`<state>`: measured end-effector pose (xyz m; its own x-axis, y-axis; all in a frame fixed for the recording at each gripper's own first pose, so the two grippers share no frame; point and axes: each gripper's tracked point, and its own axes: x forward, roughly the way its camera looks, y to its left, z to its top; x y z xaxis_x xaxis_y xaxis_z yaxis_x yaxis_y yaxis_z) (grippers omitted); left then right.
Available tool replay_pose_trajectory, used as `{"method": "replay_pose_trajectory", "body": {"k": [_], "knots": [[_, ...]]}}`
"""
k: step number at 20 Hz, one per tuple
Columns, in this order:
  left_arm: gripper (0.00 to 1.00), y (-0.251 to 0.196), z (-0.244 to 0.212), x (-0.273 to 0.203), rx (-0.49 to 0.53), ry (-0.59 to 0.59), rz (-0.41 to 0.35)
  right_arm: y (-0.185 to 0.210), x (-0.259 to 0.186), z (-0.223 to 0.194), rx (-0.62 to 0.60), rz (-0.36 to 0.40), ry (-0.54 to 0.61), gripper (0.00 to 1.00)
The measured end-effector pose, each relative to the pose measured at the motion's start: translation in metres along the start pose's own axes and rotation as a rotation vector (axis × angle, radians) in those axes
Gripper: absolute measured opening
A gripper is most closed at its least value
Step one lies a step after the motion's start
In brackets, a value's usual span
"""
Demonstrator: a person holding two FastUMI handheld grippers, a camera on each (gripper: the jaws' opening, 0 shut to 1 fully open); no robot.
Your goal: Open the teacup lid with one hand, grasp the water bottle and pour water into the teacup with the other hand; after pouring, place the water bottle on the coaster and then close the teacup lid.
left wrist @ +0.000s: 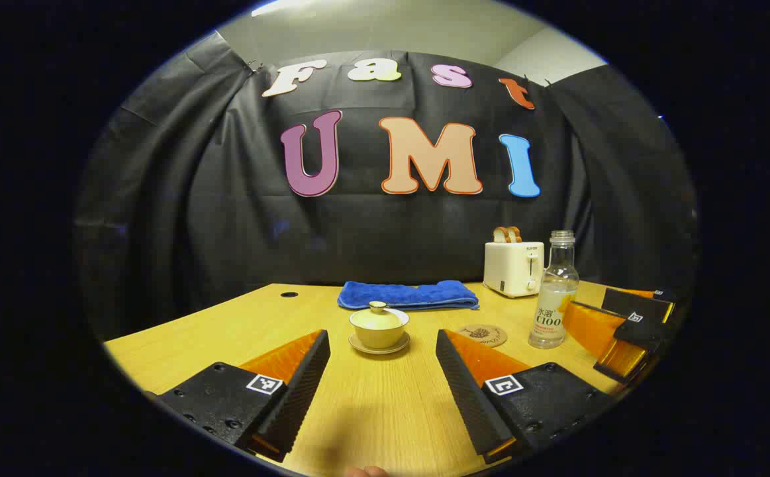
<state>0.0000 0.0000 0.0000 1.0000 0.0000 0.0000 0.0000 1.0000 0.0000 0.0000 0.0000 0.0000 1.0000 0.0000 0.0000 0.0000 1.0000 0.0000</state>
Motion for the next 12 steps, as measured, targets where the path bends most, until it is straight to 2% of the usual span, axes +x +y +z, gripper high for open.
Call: {"method": "replay_pose_trajectory", "body": {"k": [1,2,4,12], "knots": [[0.94,0.0002,0.0007,-0.0004,0.0,0.0,0.0,0.0041,-0.0012,0.0004,0.0,0.008,0.001,0.98],[0.95,0.0005,0.0018,-0.0006,-0.001,-0.003,0.0,0.0058,-0.0003,0.0,0.0,0.011,0.003,0.95],[0.94,0.0003,0.0007,-0.0005,0.0,-0.002,-0.001,0.0044,-0.0008,0.0005,0.001,0.005,0.002,0.98],[0.94,0.0005,0.0006,-0.0005,-0.001,-0.001,-0.002,0.0041,-0.0007,0.0007,0.001,0.006,0.001,0.95]]}}
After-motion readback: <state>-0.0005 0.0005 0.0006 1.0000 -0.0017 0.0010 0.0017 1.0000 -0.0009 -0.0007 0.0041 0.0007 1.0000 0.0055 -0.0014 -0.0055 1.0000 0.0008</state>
